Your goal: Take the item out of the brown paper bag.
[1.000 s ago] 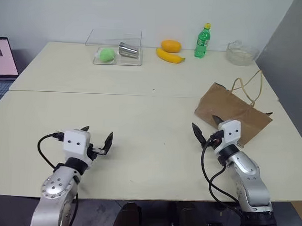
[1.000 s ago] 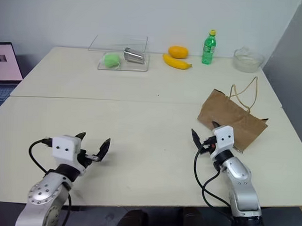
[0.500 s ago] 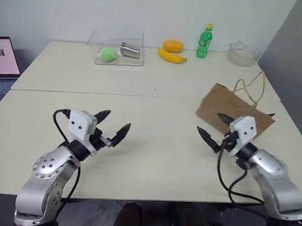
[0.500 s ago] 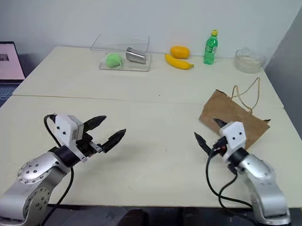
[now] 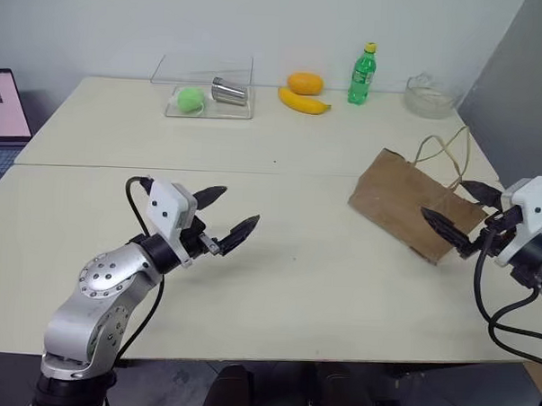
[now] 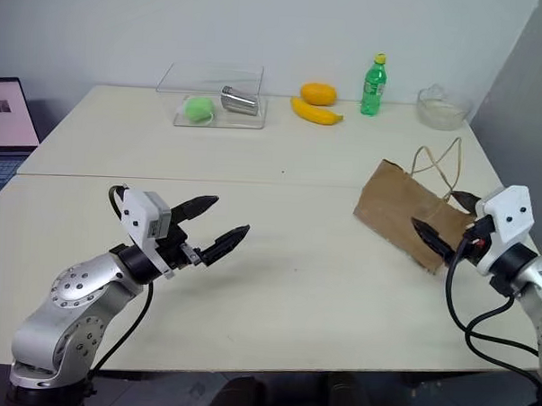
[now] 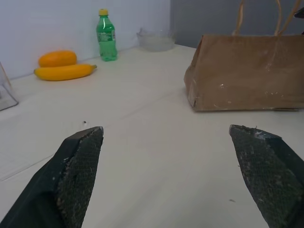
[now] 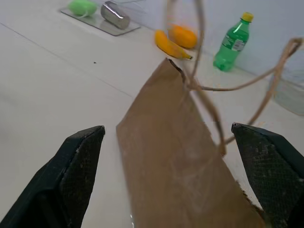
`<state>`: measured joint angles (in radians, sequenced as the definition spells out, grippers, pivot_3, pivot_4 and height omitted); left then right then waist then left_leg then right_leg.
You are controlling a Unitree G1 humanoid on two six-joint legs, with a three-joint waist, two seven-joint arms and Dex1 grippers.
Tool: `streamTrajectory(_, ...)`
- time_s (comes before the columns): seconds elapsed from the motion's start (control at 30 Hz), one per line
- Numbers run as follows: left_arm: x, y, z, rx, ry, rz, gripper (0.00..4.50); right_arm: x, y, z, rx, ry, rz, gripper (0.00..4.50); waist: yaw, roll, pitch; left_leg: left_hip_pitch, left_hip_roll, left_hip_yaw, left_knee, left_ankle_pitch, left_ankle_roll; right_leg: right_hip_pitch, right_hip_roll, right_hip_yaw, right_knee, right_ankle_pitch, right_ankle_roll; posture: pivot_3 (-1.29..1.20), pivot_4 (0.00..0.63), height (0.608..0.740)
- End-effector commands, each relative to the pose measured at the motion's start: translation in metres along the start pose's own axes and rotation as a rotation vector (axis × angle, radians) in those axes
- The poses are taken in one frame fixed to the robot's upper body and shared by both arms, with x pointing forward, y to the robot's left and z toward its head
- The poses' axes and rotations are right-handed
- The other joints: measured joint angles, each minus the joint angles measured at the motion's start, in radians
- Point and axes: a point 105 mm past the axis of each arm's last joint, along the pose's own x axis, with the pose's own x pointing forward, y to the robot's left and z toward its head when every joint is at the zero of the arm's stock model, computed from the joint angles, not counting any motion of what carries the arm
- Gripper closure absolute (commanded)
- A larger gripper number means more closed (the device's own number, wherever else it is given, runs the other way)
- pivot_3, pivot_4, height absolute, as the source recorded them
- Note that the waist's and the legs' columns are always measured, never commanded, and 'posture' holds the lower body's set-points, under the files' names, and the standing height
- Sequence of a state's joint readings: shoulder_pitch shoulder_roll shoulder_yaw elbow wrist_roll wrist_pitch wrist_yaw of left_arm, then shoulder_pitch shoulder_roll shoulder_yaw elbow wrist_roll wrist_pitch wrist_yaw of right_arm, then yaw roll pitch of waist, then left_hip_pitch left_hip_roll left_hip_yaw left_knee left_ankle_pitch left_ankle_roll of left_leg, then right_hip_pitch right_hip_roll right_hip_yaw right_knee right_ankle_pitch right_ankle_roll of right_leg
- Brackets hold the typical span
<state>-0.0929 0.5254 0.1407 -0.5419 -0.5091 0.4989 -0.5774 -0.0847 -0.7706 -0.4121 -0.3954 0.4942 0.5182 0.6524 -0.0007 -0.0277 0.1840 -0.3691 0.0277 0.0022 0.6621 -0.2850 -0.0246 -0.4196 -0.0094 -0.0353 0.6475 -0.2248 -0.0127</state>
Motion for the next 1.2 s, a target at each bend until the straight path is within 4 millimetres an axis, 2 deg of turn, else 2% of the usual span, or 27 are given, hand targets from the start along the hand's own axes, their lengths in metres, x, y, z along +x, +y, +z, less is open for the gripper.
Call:
streamTrajectory(0.03,0.003,-0.006,0.009,0.018,-0.027,-0.023,0.03,-0.001,-0.018,0.011,-0.016,-0.038,-0.077,0.00,-0.001,0.000,0.000,0.000,0.000,0.000,0.000,0.000,0.000,0.000,0.000,0.001,0.000,0.000,0.000,0.00,0.150,0.740)
streamTrajectory(0.2,0.002,-0.005,0.012,0.030,-0.025,-0.023,0.03,0.005,-0.031,0.012,0.034,-0.056,-0.133,0.00,0.000,0.000,0.000,0.001,0.000,0.001,0.000,0.000,0.000,0.000,0.000,0.001,0.000,0.000,0.000,0.00,0.150,0.740)
streamTrajectory(0.37,0.003,-0.007,0.012,0.036,-0.018,-0.034,0.03,0.023,-0.041,0.013,0.039,-0.064,-0.160,0.00,-0.003,0.000,0.000,0.001,0.000,0.001,0.000,0.000,0.000,0.000,0.000,0.002,0.000,0.000,0.000,0.00,0.150,0.740)
streamTrajectory(0.6,0.003,-0.008,0.012,0.040,-0.019,-0.027,0.03,0.044,-0.072,0.015,0.173,-0.048,-0.268,0.00,-0.001,0.000,0.000,0.001,0.000,0.002,0.000,0.000,0.000,0.000,0.001,0.002,0.000,0.000,0.000,0.00,0.150,0.740)
streamTrajectory(0.73,0.000,-0.007,0.009,0.039,-0.014,-0.020,0.00,0.049,-0.076,0.023,0.273,-0.058,-0.246,0.89,-0.001,0.000,0.000,0.000,0.001,0.002,0.000,0.000,0.000,-0.001,0.000,0.003,0.000,0.001,0.000,0.00,0.150,0.740)
streamTrajectory(1.07,-0.002,-0.005,0.005,0.043,-0.005,-0.012,0.00,0.053,-0.067,0.037,0.252,-0.072,-0.183,4.45,-0.001,0.000,0.000,0.000,0.001,0.002,0.000,0.000,0.000,-0.001,0.000,0.003,0.000,0.001,0.000,0.00,0.150,0.740)
streamTrajectory(1.2,-0.004,-0.003,0.003,0.040,-0.002,-0.005,0.00,0.056,-0.064,0.052,0.149,-0.084,-0.162,4.45,-0.002,0.000,0.000,0.000,0.001,0.002,0.000,0.000,0.000,-0.001,0.000,0.003,0.000,0.001,0.000,0.00,0.150,0.740)
